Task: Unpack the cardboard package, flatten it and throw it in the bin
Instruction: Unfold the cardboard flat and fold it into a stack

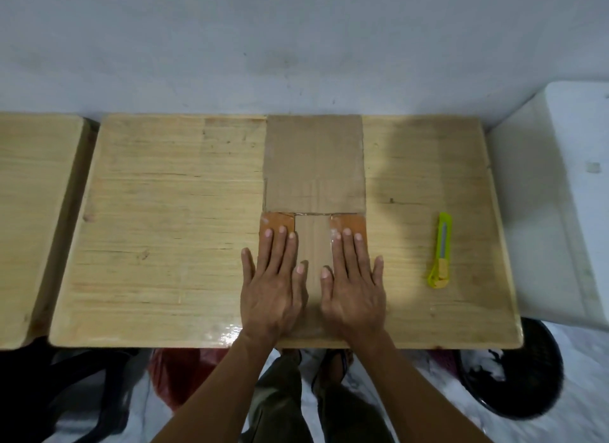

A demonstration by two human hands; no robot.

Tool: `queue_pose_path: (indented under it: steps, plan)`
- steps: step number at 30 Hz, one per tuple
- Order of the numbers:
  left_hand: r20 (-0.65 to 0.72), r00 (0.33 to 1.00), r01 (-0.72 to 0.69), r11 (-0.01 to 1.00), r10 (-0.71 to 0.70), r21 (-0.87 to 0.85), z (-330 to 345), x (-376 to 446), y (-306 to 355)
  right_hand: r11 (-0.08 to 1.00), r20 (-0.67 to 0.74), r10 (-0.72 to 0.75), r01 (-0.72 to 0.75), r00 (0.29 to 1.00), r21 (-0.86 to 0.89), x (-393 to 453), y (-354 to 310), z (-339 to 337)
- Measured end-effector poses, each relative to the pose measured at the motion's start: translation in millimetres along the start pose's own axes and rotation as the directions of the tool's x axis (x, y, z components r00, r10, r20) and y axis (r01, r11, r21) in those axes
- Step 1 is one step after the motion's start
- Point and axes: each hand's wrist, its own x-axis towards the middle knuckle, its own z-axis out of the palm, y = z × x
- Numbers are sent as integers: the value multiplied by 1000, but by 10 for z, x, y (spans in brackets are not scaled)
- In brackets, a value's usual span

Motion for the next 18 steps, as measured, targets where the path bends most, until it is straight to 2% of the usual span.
queue_pose_path:
  steps: [6, 8, 11, 14, 16, 18]
  plan:
    - [-76, 997, 11, 973, -29, -229, -183, 122, -3, 997, -53, 54, -51, 997, 64, 127, -161, -235]
    - [-127, 985, 70, 951, -112, -301, -306, 232, 50, 986, -39, 102, -95, 994, 138, 262, -233, -341]
    - [-41, 967, 205, 861, -252, -466, -479, 418, 102, 935, -17, 173, -159, 985, 318, 472, -293, -452]
    - [-23, 951, 227, 748, -308, -624, -541, 567, 91, 884, -11, 221, -196, 975, 425, 603, -301, -452]
    - [-41, 936, 256, 757, -349, -601, -546, 677, 73, 849, -5, 267, -233, 964, 474, 665, -319, -441]
    - [19, 929, 306, 739, -369, -600, -490, 787, 36, 801, 27, 333, -298, 943, 520, 733, -335, -450]
